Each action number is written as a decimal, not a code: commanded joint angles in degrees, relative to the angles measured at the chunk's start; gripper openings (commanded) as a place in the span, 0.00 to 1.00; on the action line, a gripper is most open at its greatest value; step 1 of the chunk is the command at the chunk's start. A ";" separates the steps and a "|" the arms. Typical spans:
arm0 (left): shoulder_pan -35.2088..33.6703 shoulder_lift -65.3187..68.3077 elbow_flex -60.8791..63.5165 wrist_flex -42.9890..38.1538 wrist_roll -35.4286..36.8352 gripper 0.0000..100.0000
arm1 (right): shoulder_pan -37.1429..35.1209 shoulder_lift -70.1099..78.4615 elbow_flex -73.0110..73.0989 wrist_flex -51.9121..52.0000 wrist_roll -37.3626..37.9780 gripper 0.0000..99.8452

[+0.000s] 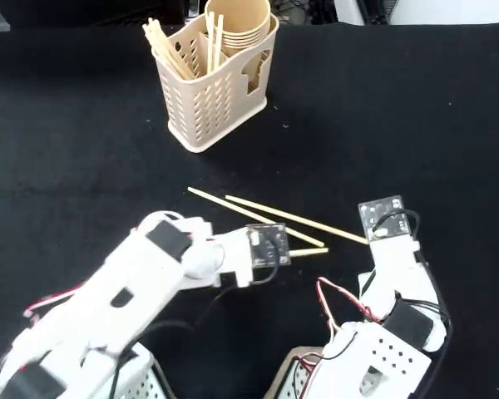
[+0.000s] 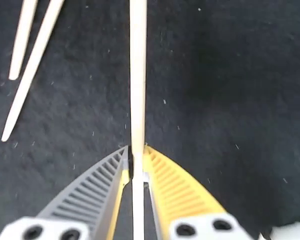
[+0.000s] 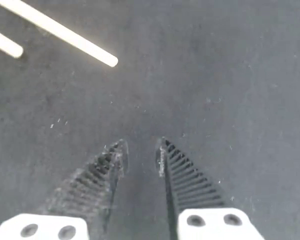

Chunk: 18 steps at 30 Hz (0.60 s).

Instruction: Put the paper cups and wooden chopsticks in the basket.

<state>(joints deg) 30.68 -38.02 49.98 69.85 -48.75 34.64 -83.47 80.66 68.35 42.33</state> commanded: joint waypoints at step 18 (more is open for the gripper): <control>-30.73 -27.34 -7.96 -40.09 37.45 0.03 | -19.87 20.18 -13.85 -0.79 -5.10 0.11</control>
<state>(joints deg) 1.85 -64.40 44.88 43.82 -22.73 17.58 -65.89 69.76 67.65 37.85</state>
